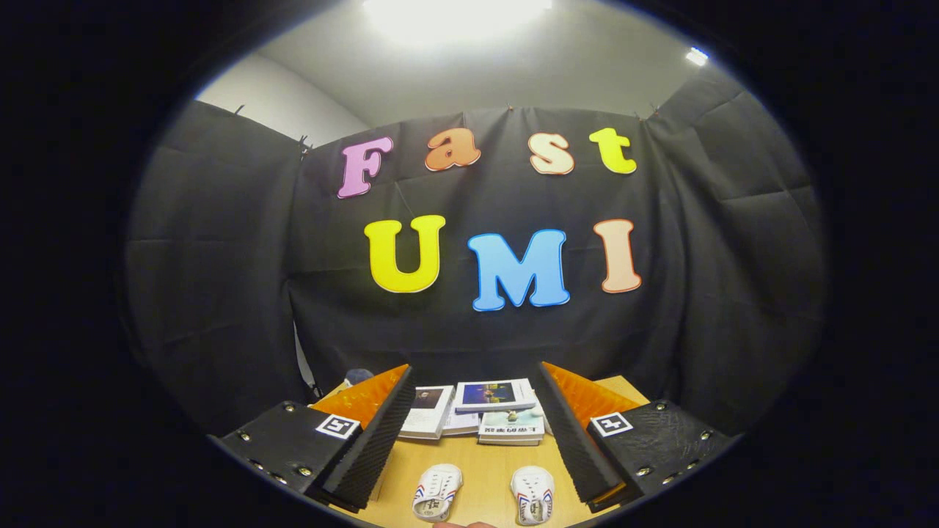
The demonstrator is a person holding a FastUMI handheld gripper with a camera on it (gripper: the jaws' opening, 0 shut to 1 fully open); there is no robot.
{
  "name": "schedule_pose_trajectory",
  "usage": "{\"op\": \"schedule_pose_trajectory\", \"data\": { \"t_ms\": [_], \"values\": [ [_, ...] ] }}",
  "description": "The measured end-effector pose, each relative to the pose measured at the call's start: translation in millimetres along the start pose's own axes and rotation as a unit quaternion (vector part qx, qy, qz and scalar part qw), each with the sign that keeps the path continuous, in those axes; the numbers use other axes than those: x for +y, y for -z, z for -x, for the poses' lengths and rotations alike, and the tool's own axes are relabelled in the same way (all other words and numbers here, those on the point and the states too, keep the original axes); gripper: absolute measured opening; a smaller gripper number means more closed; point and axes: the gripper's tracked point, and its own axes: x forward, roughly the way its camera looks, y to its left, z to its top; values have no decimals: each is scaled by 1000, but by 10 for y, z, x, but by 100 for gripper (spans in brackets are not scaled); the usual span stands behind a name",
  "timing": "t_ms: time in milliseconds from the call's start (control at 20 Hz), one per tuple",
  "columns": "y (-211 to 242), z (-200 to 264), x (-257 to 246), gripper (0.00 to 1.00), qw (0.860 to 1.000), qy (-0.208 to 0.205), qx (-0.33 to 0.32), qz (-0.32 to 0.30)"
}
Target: Open the storage box then place both shoes into the box .Put the left shoe in first, then the right shoe, with the right side of both shoes facing outward in a uniform manner.
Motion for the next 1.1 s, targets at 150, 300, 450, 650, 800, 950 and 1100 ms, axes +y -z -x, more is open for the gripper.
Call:
{"op": "schedule_pose_trajectory", "data": {
  "t_ms": [150, 300, 450, 650, 800, 950, 1100],
  "values": [
    [153, -148, 96, 99, 999, -18, 21, -19],
    [390, -313, 250, 99, 996, -55, 51, -39],
    [640, -468, 418, 99, 989, -97, 87, -64],
    [1015, -650, 643, 99, 972, -152, 145, -105],
    [1259, -783, 806, 99, 958, -186, 183, -121],
    [1544, -846, 975, 99, 941, -220, 222, -127],
    [1894, -877, 1196, 99, 915, -256, 275, -147]
  ]
}}
